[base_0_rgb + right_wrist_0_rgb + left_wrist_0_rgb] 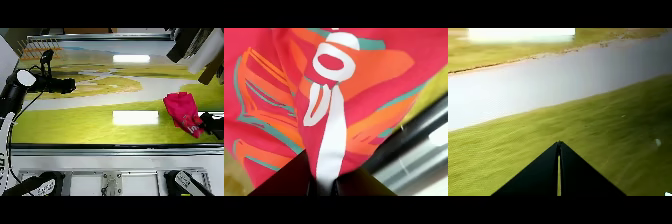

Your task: Fold the clothes and pants, and hang the long-sleeved shirts on hangers.

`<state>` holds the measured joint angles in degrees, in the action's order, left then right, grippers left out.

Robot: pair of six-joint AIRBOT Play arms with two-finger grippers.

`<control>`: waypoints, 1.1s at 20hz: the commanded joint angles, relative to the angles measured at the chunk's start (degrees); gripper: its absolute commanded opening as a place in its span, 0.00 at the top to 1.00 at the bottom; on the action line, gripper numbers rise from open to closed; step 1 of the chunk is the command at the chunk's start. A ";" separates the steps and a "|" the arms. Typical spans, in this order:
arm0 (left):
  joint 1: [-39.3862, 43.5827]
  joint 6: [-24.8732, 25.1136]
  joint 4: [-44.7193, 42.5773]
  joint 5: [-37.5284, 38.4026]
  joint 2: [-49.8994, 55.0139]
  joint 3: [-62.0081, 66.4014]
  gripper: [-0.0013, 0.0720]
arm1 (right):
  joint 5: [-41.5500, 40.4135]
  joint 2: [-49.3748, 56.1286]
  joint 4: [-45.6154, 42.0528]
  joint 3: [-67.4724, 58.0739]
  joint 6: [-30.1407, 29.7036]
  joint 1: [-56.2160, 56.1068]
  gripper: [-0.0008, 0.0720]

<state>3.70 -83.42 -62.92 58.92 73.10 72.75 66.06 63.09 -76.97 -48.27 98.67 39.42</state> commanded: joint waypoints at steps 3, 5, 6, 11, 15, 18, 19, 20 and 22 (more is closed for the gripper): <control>0.00 0.07 0.00 0.07 0.00 -0.02 0.97 | 3.76 -7.19 -0.22 7.32 0.76 -3.08 0.27; 0.00 0.07 -0.02 0.26 0.00 -0.02 0.97 | 5.55 -9.16 -1.22 5.90 -3.48 -2.47 0.10; 0.02 0.07 0.00 0.31 0.00 -0.02 0.97 | 6.51 -10.49 -3.08 4.24 -5.16 -2.03 0.10; 0.00 0.07 -0.02 0.46 0.00 -0.02 0.97 | 2.08 -21.38 2.75 -0.98 -10.64 -4.20 0.10; 0.00 0.07 0.00 0.39 0.00 -0.02 0.97 | 1.03 -24.06 13.44 -0.92 -14.75 -12.68 0.10; 0.00 0.09 0.00 0.44 0.00 -0.02 0.97 | 1.01 -22.95 14.05 -0.35 -14.75 -20.59 0.23; 0.00 0.07 0.00 0.44 0.00 -0.02 0.97 | 1.05 -22.40 14.08 -0.20 -14.73 -22.67 0.49; 0.00 0.07 -0.02 0.44 0.00 -0.02 0.97 | 1.29 -21.94 14.08 -0.20 -14.73 -24.26 0.77; 0.00 0.07 0.00 0.44 0.00 -0.02 0.97 | 1.53 -21.42 14.21 -0.20 -14.71 -26.27 0.96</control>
<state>3.70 -83.37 -62.92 59.37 73.10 72.75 67.42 41.04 -64.10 -48.53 84.29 17.37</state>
